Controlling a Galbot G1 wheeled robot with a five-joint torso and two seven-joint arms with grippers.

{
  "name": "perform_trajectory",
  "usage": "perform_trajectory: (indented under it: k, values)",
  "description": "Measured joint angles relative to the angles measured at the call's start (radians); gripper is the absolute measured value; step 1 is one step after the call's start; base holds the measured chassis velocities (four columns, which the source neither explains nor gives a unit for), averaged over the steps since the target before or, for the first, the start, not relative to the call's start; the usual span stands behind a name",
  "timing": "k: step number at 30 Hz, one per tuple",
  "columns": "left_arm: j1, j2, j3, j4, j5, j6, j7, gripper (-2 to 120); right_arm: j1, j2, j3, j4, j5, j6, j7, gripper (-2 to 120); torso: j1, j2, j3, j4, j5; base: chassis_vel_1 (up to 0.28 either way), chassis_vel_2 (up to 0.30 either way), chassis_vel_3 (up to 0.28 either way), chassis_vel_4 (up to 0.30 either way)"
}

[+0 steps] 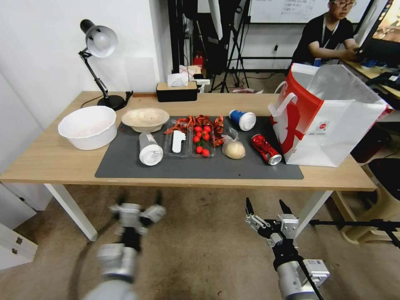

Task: Pick up the trash from the table and place it into the takeout bag.

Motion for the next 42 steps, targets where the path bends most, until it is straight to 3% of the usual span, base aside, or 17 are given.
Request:
perform_trajectory:
  k: [30, 35, 36, 39, 41, 42]
  values:
    - [0.001, 0.003, -0.019, -0.004, -0.014, -0.037, 0.001, 100, 0.007, -0.009, 0.016, 0.010, 0.001, 0.005, -0.013, 100, 0.000, 0.000, 0.000, 0.0000, 0.0001, 0.000, 0.000, 0.000, 0.000]
    - [0.001, 0.007, -0.023, -0.007, -0.014, -0.038, 0.003, 100, 0.030, -0.040, 0.025, 0.010, -0.006, 0.035, -0.038, 100, 0.000, 0.000, 0.000, 0.0002, 0.0001, 0.000, 0.000, 0.000, 0.000]
    - [0.001, 0.010, -0.025, -0.009, -0.015, -0.038, 0.003, 100, 0.042, -0.054, 0.034, 0.009, 0.002, 0.036, -0.052, 100, 0.000, 0.000, 0.000, -0.0009, 0.0002, 0.000, 0.000, 0.000, 0.000]
    - [0.002, 0.014, -0.030, -0.012, -0.016, -0.039, 0.003, 100, 0.096, -0.099, 0.059, 0.001, 0.026, 0.038, -0.077, 100, 0.000, 0.000, 0.000, 0.0007, 0.0004, 0.000, 0.000, 0.000, 0.000]
    - [0.003, 0.015, -0.032, -0.013, -0.017, -0.039, 0.003, 100, 0.120, -0.121, 0.065, -0.010, 0.051, 0.035, -0.097, 100, 0.000, 0.000, 0.000, -0.0006, 0.0003, 0.000, 0.000, 0.000, 0.000]
    - [0.004, 0.016, -0.037, -0.014, -0.016, -0.039, 0.003, 100, 0.157, -0.171, 0.077, -0.028, 0.093, 0.027, -0.123, 100, 0.000, 0.000, 0.000, 0.0009, 0.0002, 0.000, 0.000, 0.000, 0.000]
